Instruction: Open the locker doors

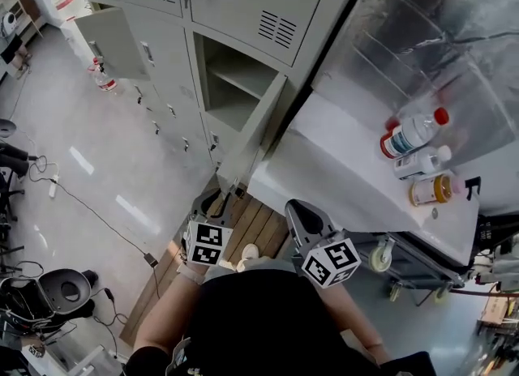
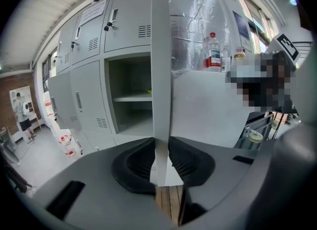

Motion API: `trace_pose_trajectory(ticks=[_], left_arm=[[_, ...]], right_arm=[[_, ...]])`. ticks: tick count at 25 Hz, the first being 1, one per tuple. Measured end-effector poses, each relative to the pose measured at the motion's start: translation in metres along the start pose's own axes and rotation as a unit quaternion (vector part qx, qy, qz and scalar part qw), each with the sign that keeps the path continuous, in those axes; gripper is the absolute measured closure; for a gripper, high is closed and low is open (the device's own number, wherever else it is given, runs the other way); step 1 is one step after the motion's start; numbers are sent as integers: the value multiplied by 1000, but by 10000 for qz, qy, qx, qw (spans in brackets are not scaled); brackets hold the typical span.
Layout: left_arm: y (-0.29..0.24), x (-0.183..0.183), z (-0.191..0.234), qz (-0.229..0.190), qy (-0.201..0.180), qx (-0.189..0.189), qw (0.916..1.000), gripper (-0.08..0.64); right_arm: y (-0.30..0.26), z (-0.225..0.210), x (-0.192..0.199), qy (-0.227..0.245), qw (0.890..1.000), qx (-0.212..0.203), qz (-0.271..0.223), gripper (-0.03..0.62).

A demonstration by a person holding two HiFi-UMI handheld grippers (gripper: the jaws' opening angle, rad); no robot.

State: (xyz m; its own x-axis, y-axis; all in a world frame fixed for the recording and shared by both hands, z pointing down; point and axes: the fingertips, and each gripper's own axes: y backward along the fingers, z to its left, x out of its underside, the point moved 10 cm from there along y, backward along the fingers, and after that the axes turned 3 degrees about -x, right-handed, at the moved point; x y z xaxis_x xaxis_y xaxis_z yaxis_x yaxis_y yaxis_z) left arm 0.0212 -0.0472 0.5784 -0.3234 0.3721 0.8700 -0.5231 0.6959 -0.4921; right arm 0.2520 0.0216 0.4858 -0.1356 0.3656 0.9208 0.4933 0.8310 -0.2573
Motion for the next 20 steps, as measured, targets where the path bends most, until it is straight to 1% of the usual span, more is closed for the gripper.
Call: trace_pose_trajectory(ticks=[3, 7, 10, 12, 14, 18, 20], left_arm=[[2, -2, -8, 68, -137, 411, 9990, 460], [10, -6, -14, 12, -245, 915, 9955, 460], [22, -16, -7, -85, -285, 1133, 9931, 460], [30, -23, 2, -148, -298, 1159, 9927, 460], [38, -28, 15, -189, -262, 1104, 9934, 460], [54, -40, 50, -270, -68, 837, 9961, 460], [62, -46, 68, -309, -11, 696, 9971, 462]], right_arm=[[1, 4, -1, -25, 9999, 116, -45, 551], [4, 11, -10, -7, 9993, 292, -213, 551], [4, 16, -28, 53, 9985, 340, -433, 551], [4, 21, -45, 154, 9977, 338, -573, 551], [4, 27, -67, 265, 9965, 338, -717, 551], [-1, 36, -115, 499, 9926, 377, -1045, 551], [-10, 44, -140, 731, 9902, 322, -1148, 551]])
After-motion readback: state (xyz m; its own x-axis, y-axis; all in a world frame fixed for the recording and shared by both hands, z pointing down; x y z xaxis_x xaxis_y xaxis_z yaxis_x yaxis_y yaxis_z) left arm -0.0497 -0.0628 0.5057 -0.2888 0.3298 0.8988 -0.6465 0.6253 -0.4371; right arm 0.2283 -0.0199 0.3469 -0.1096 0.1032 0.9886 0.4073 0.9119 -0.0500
